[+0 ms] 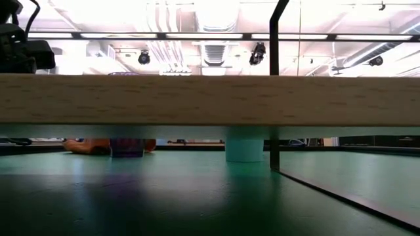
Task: Stack small to large cups/mugs on shelf
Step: Put the black mug on the shelf
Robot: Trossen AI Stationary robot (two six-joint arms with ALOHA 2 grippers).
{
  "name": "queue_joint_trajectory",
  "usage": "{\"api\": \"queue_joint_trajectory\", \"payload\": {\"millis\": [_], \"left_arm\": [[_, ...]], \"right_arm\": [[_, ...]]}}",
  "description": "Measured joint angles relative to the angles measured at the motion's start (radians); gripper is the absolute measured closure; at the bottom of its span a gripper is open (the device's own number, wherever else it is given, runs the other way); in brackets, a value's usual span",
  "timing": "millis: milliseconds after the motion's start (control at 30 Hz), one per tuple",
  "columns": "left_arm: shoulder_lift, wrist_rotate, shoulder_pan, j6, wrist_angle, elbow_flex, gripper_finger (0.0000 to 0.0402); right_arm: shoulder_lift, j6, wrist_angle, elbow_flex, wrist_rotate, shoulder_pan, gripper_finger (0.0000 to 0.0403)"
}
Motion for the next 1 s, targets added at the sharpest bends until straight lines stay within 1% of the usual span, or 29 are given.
{"api": "queue_joint_trajectory", "payload": {"millis": [67,200,333,433,467,567,600,667,833,1000], "left_arm": [[0.0,0.0,0.0,0.0,0.0,0.0,0.035],[0.0,0.0,0.0,0.0,0.0,0.0,0.035],[0.0,0.0,0.0,0.0,0.0,0.0,0.035],[0.0,0.0,0.0,0.0,0.0,0.0,0.035],[0.0,0.0,0.0,0.0,0.0,0.0,0.035],[0.0,0.0,0.0,0.0,0.0,0.0,0.035],[0.0,0.0,0.0,0.0,0.0,0.0,0.035],[0.0,0.0,0.0,0.0,-0.001,0.0,0.035],[0.0,0.0,0.0,0.0,0.001,0.0,0.035],[0.001,0.0,0.0,0.0,0.0,0.0,0.035]], "right_arm": [[0.07,-0.084,0.046,0.054,-0.016,-0.042,0.0389],[0.262,-0.242,0.04,0.22,-0.11,-0.121,0.0389],[0.429,-0.38,-0.132,0.405,-0.2,-0.172,0.0389],[0.532,-0.455,-0.248,0.541,-0.298,-0.206,0.0389],[0.556,-0.476,-0.266,0.556,-0.33,-0.213,0.0389],[0.562,-0.488,-0.21,0.503,-0.444,-0.232,0.0389],[0.571,-0.489,-0.209,0.496,-0.457,-0.232,0.0389],[0.571,-0.498,-0.23,0.486,-0.458,-0.228,0.0389],[0.575,-0.499,-0.166,0.456,-0.444,-0.204,0.0389],[0.582,-0.471,-0.008,0.402,-0.443,-0.163,0.0384]]}}
